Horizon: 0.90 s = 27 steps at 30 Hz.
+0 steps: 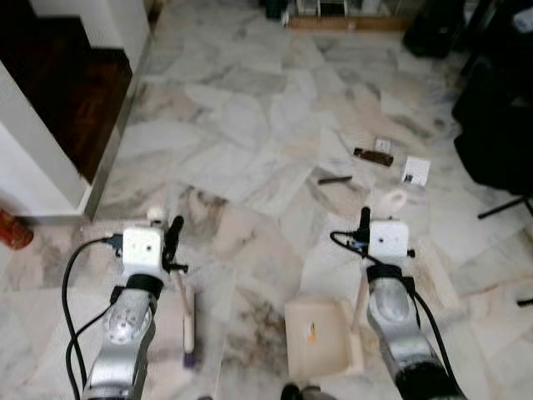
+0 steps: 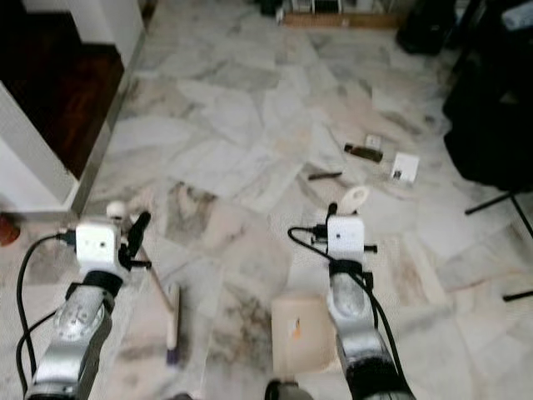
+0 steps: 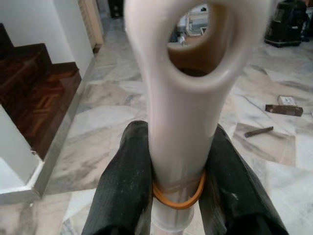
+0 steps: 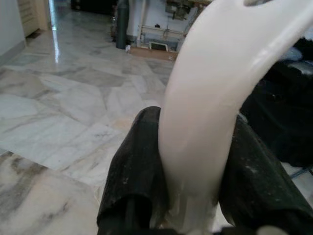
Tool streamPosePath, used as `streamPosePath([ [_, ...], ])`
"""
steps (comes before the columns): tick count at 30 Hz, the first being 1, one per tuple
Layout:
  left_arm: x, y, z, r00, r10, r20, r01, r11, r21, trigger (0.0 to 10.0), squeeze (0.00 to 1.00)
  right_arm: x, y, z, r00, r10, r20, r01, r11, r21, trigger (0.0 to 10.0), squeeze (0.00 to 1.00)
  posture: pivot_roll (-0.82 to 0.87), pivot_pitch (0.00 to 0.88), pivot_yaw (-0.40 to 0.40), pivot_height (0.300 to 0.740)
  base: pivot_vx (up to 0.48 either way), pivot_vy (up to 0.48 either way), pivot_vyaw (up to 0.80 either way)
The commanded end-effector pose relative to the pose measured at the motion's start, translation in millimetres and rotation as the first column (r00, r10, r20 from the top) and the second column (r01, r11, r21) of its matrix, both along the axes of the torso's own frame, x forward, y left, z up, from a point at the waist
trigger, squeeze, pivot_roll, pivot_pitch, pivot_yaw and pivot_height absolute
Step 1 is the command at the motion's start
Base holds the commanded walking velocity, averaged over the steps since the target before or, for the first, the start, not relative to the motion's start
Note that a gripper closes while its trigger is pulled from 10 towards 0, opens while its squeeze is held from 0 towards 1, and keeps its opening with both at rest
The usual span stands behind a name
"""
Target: Sweep floor
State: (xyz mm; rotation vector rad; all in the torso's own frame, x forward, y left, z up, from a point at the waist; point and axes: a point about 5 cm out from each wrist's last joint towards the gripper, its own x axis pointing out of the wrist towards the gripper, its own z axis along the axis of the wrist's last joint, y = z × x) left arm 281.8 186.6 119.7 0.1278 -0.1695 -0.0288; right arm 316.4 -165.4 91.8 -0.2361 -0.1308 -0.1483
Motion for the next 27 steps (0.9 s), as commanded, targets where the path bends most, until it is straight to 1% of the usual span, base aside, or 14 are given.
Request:
streamPosePath([
  [1,-2.0,2.4,2.3,1.000,0.006,0.015,-0.006,1.000,0.018,10.0,0.00,0.8,4.4,4.8,0.999,0.020,0.030,-0.020,1.000,-0.009,10.0,0.00,0.14,0.178,-0.004,0.740,0.000,0.000,0.00],
  [4,-2.1,2.8,1.9,1.000,0.008,0.014,-0.008,1.000,0.022,10.0,0.00,0.7,5.4,4.6,0.999,0.023,0.029,-0.022,1.000,-0.008,10.0,0.00,0.14,0.178,-0.004,0.740,0.000,0.000,0.00],
  [8,-1.7,3.1,2.1,1.000,0.011,0.013,-0.011,1.000,0.025,10.0,0.00,0.9,6.1,4.2,0.999,0.026,0.027,-0.026,1.000,-0.007,10.0,0.00,0.14,0.183,-0.005,0.740,0.000,-0.262,0.00],
  [27,-2.1,3.0,1.9,1.000,0.016,0.015,-0.016,1.000,0.019,10.0,0.00,0.7,5.1,2.8,1.000,0.024,0.018,-0.024,1.000,-0.009,10.0,0.00,0.13,0.189,-0.007,0.740,0.000,-0.335,0.00],
])
